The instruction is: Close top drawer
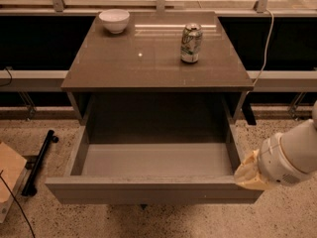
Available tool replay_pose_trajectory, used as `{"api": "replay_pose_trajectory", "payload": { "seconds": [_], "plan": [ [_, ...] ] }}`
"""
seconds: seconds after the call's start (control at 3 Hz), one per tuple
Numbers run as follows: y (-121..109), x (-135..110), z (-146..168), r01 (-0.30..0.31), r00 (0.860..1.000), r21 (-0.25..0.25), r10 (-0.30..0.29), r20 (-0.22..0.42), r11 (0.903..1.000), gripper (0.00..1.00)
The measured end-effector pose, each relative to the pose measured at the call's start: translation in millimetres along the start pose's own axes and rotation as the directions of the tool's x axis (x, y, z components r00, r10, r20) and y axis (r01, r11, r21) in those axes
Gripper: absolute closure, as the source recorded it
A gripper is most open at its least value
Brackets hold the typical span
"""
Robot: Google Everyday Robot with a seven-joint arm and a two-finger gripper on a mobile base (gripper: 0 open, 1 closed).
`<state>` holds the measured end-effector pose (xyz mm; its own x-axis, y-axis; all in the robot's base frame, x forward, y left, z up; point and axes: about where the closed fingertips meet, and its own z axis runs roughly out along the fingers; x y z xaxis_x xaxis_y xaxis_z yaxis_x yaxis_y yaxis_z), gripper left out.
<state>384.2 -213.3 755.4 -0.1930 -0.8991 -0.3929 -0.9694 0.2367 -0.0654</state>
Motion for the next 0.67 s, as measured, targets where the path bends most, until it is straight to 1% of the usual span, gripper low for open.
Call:
{"api": "replay_pose_trajectory", "payload": {
  "seconds": [0.33, 0.67],
  "plan": [
    [6, 11, 22, -0.006, 1.000, -0.026, 0.006, 0.002, 0.9996, 1.00],
    [13, 24, 54, -0.002, 1.000, -0.062, 0.002, 0.007, 0.9981, 1.00]
  ]
}}
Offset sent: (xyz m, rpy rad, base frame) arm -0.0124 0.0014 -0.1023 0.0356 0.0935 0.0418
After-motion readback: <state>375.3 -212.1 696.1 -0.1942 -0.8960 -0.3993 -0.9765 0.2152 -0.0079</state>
